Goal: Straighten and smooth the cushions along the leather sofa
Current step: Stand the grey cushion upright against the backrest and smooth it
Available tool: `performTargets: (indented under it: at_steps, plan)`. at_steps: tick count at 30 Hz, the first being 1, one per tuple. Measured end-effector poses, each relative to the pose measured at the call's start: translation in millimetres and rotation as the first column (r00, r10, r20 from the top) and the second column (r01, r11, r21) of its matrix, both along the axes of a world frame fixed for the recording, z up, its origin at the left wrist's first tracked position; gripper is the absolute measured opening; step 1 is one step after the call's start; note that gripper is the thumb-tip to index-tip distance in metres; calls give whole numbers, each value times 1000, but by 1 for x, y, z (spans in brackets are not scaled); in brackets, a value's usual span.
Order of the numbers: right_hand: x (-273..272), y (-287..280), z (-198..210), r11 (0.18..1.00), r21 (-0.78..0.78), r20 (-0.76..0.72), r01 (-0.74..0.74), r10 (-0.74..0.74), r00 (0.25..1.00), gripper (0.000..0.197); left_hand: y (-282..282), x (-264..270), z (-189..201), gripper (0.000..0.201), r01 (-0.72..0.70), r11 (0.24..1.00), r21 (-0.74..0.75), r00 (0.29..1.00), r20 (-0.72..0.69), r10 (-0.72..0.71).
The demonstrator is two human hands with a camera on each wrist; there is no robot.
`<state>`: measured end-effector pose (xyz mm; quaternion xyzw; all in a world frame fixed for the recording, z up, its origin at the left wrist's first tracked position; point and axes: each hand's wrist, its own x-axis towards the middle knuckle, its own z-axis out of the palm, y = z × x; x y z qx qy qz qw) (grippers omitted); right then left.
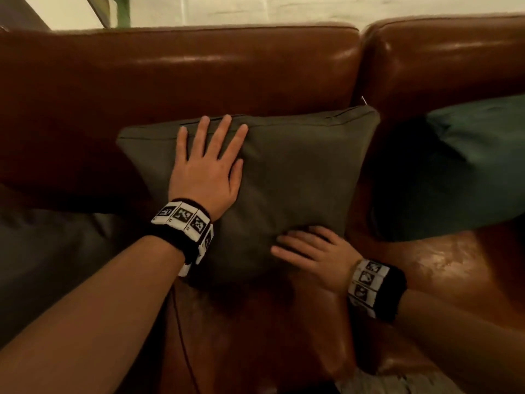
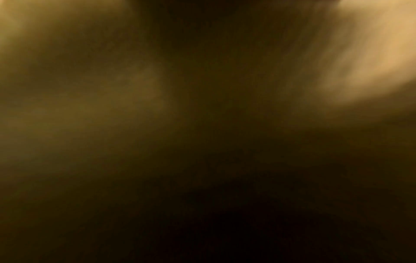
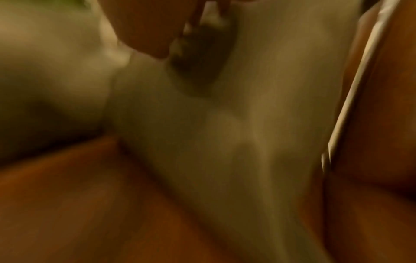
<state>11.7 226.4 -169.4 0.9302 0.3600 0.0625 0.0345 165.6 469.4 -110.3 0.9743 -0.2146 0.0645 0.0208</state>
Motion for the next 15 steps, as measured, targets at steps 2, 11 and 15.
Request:
performTargets:
  at_steps: [2,11,15]
  plan:
    - [42,14,48,927,312,52,210,-237,970,53,-7,-11,0,50,8,997,-70,998,68,-4]
    - [186,69,91,903,-128,-344,410,-428,836,63,-22,-79,-47,60,-416,832,-366,903,-64,424]
    - [191,67,91,909,-122,-359,400,-416,836,62,-18,-116,-96,63,-578,615,-535,791,-185,583]
